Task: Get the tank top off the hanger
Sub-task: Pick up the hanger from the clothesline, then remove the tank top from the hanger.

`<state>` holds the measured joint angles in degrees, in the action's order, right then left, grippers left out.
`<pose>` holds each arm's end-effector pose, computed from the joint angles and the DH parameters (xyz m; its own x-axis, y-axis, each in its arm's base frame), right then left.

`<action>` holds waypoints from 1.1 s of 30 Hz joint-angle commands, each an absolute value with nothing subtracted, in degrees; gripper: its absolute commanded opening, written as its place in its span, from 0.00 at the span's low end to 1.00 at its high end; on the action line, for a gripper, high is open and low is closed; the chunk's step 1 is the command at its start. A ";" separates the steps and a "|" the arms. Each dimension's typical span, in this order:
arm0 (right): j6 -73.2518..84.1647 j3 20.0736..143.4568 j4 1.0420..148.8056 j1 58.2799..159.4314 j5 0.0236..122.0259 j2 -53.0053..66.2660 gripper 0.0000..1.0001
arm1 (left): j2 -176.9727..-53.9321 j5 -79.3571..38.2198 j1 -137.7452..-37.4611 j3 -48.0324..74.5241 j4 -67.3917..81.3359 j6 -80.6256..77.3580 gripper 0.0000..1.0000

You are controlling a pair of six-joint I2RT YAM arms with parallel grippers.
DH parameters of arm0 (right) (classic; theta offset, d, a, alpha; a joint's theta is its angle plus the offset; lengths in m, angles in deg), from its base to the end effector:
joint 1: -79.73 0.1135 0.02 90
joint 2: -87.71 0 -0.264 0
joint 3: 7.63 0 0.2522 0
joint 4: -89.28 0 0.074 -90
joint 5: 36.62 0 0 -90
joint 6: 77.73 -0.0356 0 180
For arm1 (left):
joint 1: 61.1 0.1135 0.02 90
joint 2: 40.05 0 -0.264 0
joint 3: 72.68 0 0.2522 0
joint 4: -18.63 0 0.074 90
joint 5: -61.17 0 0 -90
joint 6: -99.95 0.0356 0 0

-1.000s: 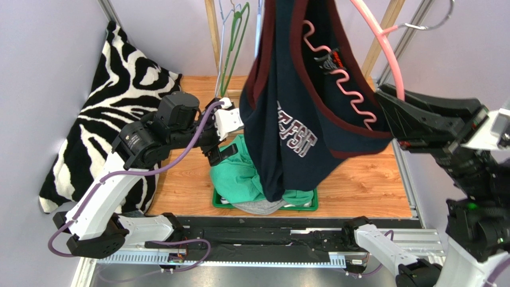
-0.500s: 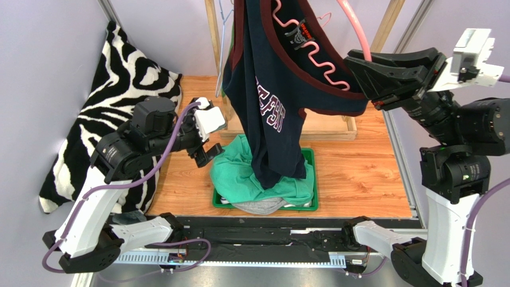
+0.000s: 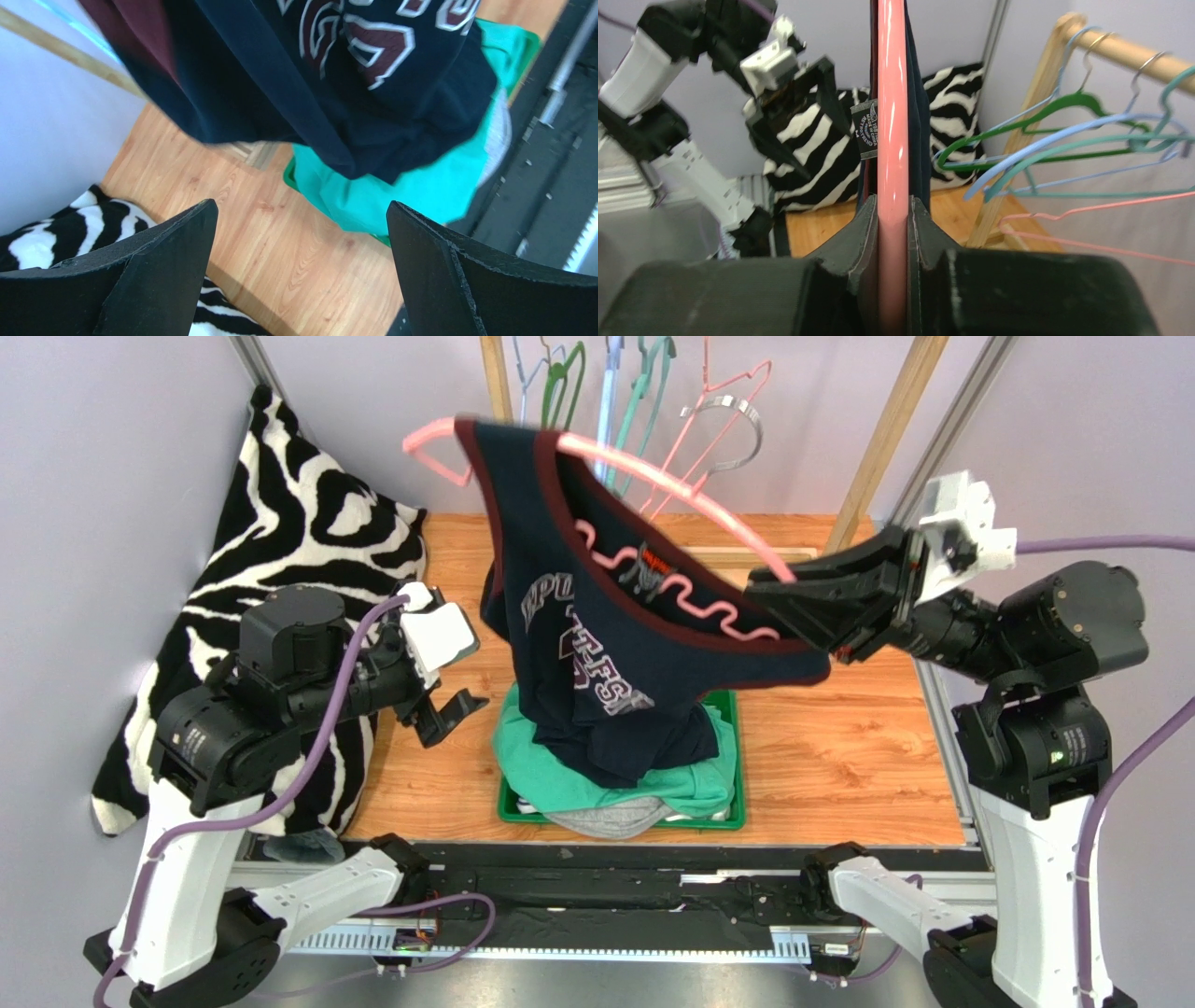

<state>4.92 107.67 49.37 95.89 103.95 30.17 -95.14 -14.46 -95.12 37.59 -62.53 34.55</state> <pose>0.0930 0.0556 0.5792 0.1790 0.1365 -0.9743 -0.9134 0.3912 -0.1130 0.0866 -0.0691 0.4895 -0.0275 0.5051 -0.8626 0.8121 0.5145 0.2754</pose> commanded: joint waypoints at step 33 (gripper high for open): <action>34.77 100.35 20.76 128.15 77.03 30.49 0.00 | -110.80 14.14 -94.94 64.22 -78.53 43.16 0.99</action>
<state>33.07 100.00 15.84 127.06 78.42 29.65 -110.31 8.67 -95.12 63.03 -72.98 43.11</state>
